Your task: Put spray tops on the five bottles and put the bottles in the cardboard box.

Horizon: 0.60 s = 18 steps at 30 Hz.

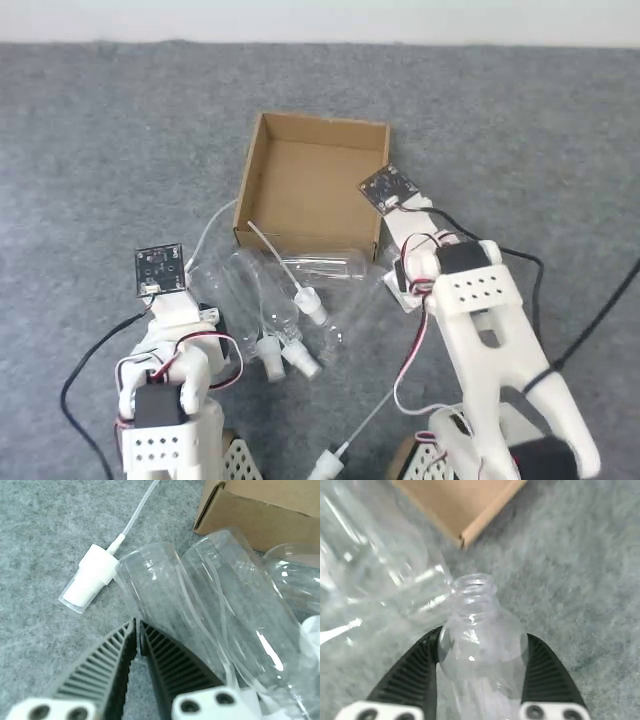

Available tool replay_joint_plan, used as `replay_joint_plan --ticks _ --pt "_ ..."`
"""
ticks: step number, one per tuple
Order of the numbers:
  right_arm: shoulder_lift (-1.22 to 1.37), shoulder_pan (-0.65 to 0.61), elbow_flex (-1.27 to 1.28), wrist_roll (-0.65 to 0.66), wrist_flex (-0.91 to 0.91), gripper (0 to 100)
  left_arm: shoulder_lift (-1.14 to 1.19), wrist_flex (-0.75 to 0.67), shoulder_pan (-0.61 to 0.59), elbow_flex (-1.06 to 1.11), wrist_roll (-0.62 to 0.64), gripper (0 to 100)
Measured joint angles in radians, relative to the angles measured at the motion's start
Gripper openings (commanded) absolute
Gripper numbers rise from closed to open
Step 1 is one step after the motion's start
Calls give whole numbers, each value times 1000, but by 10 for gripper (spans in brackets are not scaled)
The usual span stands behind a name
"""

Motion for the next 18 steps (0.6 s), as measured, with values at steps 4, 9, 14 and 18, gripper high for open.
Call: replay_joint_plan --ticks 4,9,14,18 --pt "-63 -28 -3 -77 -9 87 0 0 0 0 0 12" --pt "-149 -29 -3 -153 -37 87 0 0 0 0 0 12" --pt "-264 -32 -3 -226 -41 87 0 0 0 0 0 12" --pt "-341 -31 5 -278 -80 86 0 0 0 0 0 12"
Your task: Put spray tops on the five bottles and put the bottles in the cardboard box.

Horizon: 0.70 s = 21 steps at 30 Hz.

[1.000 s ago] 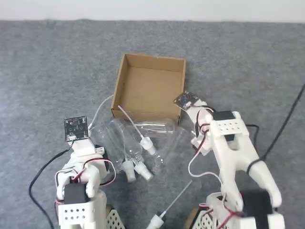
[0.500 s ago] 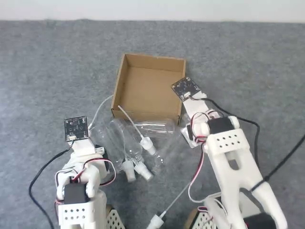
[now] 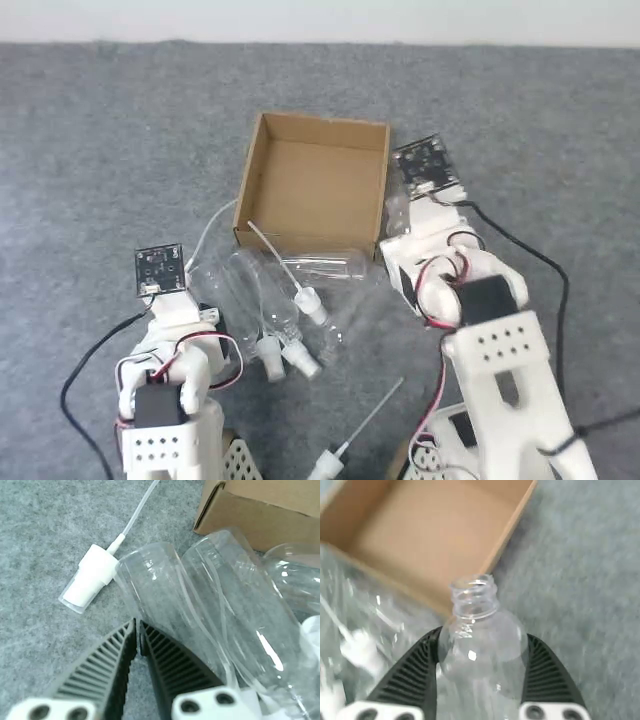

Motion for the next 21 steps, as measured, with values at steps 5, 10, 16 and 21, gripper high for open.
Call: replay_joint_plan --ticks 5,10,16,21 --pt "-83 -3 103 -17 -81 86 0 0 0 0 0 12" --pt "-186 -3 210 -17 -137 86 0 0 0 0 0 12" --pt "-296 -2 311 -17 -189 84 0 0 0 0 0 12" --pt "-390 -2 353 -17 -193 84 0 0 0 0 0 12"
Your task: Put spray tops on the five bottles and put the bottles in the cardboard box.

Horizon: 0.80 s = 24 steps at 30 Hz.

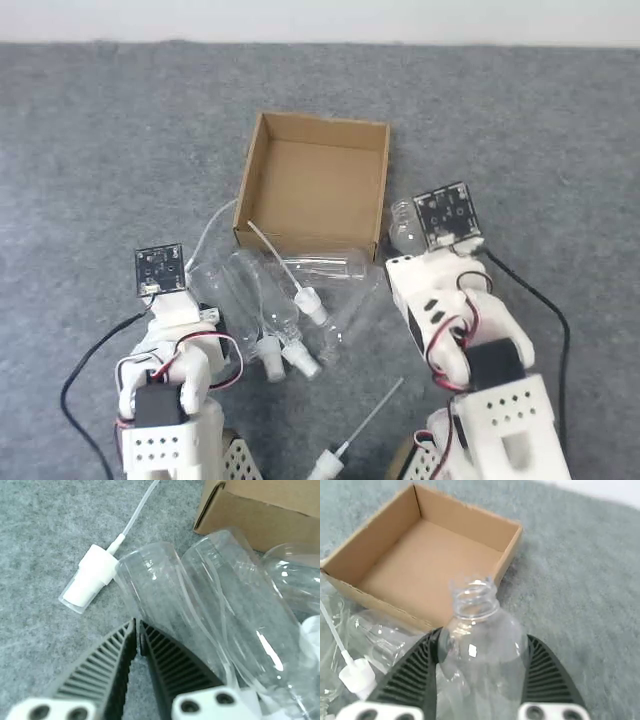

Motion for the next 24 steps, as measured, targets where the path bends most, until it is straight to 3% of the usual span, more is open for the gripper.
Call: replay_joint_plan --ticks 9,19,24 --pt "-212 110 123 -15 -3 84 0 0 0 0 0 12" --pt "-562 118 281 -29 -3 83 0 0 0 0 0 12" --pt "-577 118 284 -29 -3 83 0 0 0 0 0 12"
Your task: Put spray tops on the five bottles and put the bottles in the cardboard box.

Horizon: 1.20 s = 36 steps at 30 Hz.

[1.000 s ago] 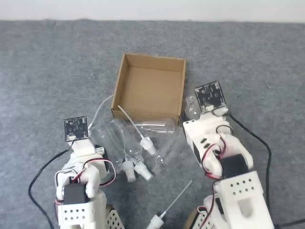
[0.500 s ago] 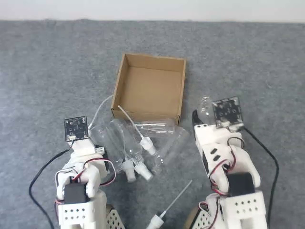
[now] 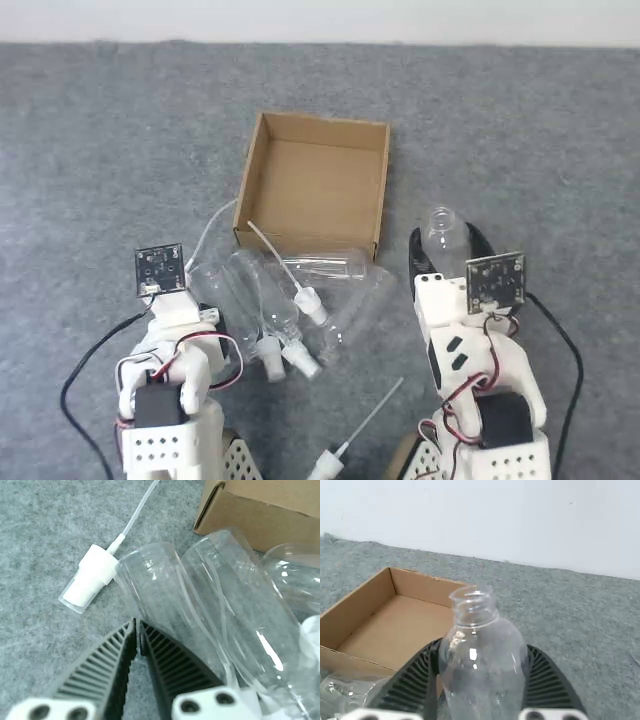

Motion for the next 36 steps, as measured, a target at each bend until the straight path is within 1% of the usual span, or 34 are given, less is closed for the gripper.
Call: replay_joint_plan --ticks 3,7,10,16,25,27,30,32,33,36 --pt "0 11 0 0 0 83 0 0 0 0 0 12" --pt "0 75 0 0 0 83 0 0 0 0 0 12" --pt "0 101 0 0 -14 83 0 0 0 0 0 12" --pt "0 115 0 0 -18 83 0 0 0 -15 0 12" --pt "0 115 0 0 -18 83 0 37 2 -163 -8 12" --pt "0 130 0 0 -18 83 0 37 17 -206 -91 12" --pt "0 158 8 -3 -40 83 0 6 41 -247 -308 12" --pt "0 173 34 -3 -72 83 0 -3 89 -269 -446 12" --pt "0 187 43 -5 -87 83 0 -3 115 -278 -483 12" --pt "0 216 52 -5 -114 83 0 2 213 -302 -516 13"
